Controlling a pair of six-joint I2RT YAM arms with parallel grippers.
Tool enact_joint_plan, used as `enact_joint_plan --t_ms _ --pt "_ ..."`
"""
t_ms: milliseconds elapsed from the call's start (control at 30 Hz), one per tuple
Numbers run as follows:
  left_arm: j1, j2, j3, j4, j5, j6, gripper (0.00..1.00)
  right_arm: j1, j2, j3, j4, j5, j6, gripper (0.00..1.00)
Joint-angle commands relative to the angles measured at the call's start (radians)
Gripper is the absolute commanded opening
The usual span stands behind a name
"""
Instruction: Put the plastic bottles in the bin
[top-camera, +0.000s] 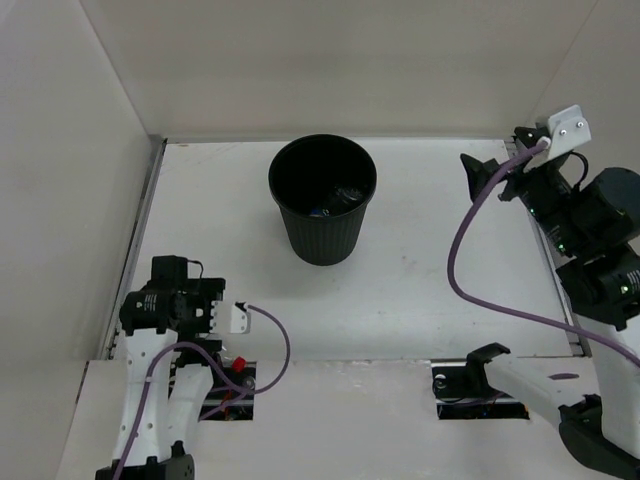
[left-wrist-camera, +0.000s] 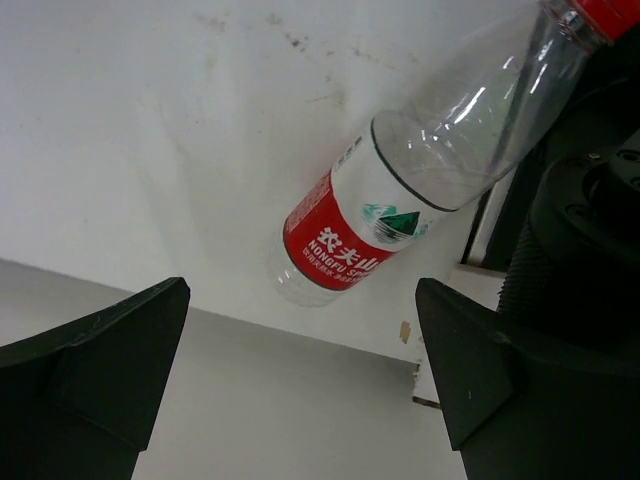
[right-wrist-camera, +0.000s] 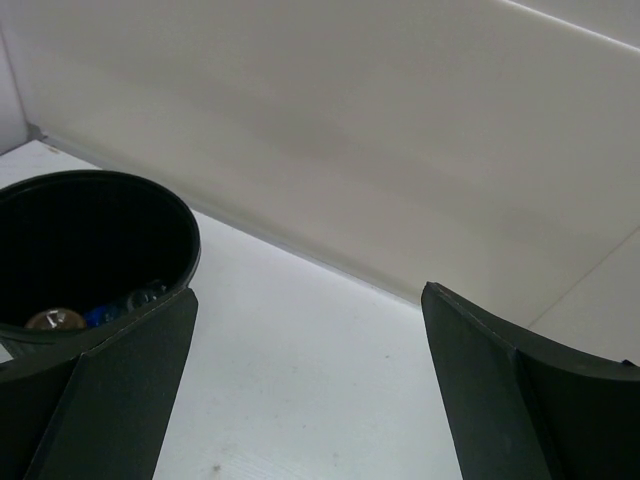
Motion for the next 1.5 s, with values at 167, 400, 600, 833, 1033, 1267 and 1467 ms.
enact_joint_plan --t_ms 167,400,600,833,1033,1267,1467 --pt "-0.051 0.049 -0.102 -0.11 -0.026 0.211 1.0 -0.042 -0.046 0.097 -0.057 -0.067 0.053 1.0" --pt "-0.112 0.088 -0.168 -0.085 -0.098 0.229 0.94 -0.048 -0.014 0.241 -0.079 -0.077 0.053 1.0" --pt "-0.124 0.212 -0.182 -0.03 -0.141 0.236 0.83 -0.046 0.003 0.271 -0.065 -0.077 0.042 1.0" --pt "-0.108 0.338 -0.177 -0.008 -0.212 0.222 0.7 -0.052 -0.001 0.271 -0.057 -0.075 0.039 1.0" --pt "-0.114 0.37 -0.179 -0.004 -0.243 0.216 0.57 -0.066 -0.005 0.287 -0.053 -0.08 0.047 1.0" --pt "-0.126 0.388 -0.199 0.085 -0.25 0.216 0.27 -0.08 -0.001 0.306 -0.049 -0.104 0.062 1.0" --pt "-0.111 0.43 -0.112 0.246 -0.207 0.164 0.22 -0.083 0.002 0.297 -0.04 -0.106 0.062 1.0"
